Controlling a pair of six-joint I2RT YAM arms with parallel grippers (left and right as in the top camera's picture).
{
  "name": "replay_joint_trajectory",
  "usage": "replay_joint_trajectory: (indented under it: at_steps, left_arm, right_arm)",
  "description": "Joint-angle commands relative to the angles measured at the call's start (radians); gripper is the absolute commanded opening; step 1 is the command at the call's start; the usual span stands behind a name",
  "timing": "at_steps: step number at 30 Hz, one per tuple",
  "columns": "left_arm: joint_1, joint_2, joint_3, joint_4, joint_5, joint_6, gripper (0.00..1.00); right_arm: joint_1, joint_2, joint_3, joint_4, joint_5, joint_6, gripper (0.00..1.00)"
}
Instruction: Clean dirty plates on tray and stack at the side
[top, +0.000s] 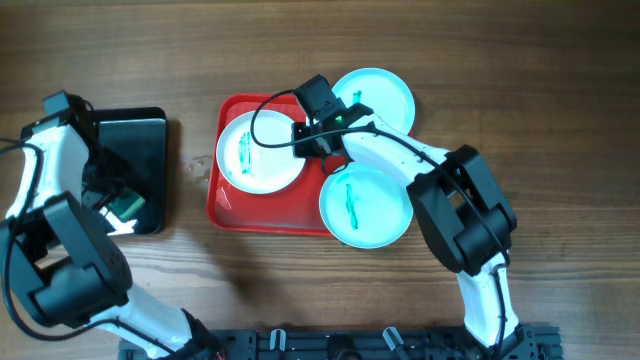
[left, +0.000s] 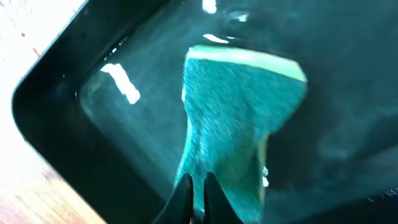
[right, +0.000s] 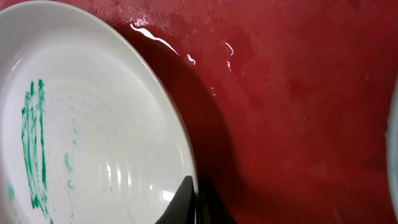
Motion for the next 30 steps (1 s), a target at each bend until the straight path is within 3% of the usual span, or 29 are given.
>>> replay_joint_trajectory:
  at_steps: [1,4,6,7,11,15,19,24,30]
  left_arm:
    - [0.043,0.058,-0.014,0.034,-0.005,0.074,0.05]
    - [0.046,0.073,-0.027,0.106,0.124,0.198,0.13]
    - [0.043,0.073,-0.027,0.130,0.152,0.209,0.21]
    - [0.043,0.073,-0.027,0.134,0.152,0.209,0.41]
    - [0.043,0.065,-0.018,0.114,0.153,0.209,0.40]
    - [0.041,0.026,0.103,0.030,0.180,0.209,0.45]
    - [0.016,-0.005,0.170,-0.016,0.208,0.209,0.61]
    - [-0.024,0.015,0.113,0.065,0.238,0.120,0.53]
    - [-0.029,0.041,0.019,0.095,0.200,0.097,0.43]
  right_arm:
    - [0.002,0.025,0.013,0.003,-0.016,-0.021,0.04]
    - [0.002,0.025,0.013,0.006,-0.016,-0.021,0.04]
    - [0.002,0.025,0.013,0.007,-0.016,-0.021,0.04]
    - [0.002,0.025,0.013,0.008,-0.016,-0.021,0.04]
    - [0.002,0.025,0.013,0.014,-0.016,-0.022,0.04]
    - [0.002,0.025,0.013,0.019,-0.016,-0.021,0.04]
    - [0.002,0.025,0.013,0.020,-0.016,-0.022,0.04]
    - [0.002,0.025,0.013,0.020,-0.016,-0.022,0.04]
    - [0.002,0.025,0.013,0.022,-0.016,-0.024,0.04]
